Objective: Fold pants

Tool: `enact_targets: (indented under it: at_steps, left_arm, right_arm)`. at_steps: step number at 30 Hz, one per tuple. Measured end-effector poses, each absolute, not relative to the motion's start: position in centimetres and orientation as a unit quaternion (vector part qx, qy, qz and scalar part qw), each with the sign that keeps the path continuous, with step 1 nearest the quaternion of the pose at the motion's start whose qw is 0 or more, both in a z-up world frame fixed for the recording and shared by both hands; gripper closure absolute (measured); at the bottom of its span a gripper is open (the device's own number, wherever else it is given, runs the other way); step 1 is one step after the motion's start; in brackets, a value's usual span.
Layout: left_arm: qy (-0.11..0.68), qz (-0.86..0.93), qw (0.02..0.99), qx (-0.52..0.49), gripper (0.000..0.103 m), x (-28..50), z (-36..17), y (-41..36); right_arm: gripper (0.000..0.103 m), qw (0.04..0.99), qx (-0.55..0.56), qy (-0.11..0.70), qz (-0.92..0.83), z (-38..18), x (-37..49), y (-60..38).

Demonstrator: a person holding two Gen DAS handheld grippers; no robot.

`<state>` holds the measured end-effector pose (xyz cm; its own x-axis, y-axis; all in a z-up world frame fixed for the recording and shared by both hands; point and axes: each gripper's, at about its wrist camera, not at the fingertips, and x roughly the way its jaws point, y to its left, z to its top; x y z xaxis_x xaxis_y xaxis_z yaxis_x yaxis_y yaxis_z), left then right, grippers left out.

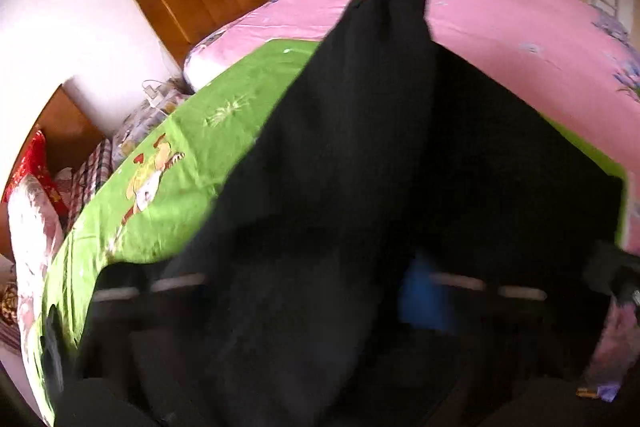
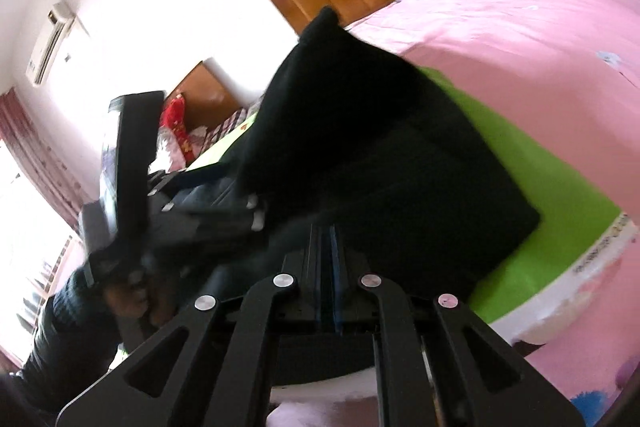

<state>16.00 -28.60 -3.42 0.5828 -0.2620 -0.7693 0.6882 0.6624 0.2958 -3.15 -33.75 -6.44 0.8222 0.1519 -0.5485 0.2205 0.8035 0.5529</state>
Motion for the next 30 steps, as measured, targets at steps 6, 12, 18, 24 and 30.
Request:
enact_targets:
  at_steps: [6, 12, 18, 24, 30]
  left_arm:
    - [0.31, -0.378, 0.854, 0.18, 0.095, 12.0, 3.5, -24.9]
    - [0.342, -0.436, 0.801, 0.229, 0.085, 4.7, -1.2, -24.8]
    - [0.358, -0.522, 0.754, 0.174, 0.041, 3.4, -2.5, -23.1]
    - [0.312, -0.464, 0.817, 0.141, 0.028, 2.5, 0.8, -14.3]
    - [0.321, -0.249, 0.912, 0.064, 0.021, 4.5, 2.1, 2.6]
  right_arm:
    - [0.095, 0.876, 0.399, 0.271, 0.007, -6.9, -4.4, -37.2]
    - [0.095, 0.849, 0.46, 0.254, -0.054, -8.2, -6.6, -39.2]
    - [0.093, 0.896, 0.381, 0.212, -0.086, -3.2, -7.5, -37.8]
    - [0.004, 0.928, 0.203, 0.312, -0.018, -4.3, -1.2, -30.6]
    - [0.004, 0.934, 0.089, 0.343, -0.054, -8.0, 0.2, -27.7]
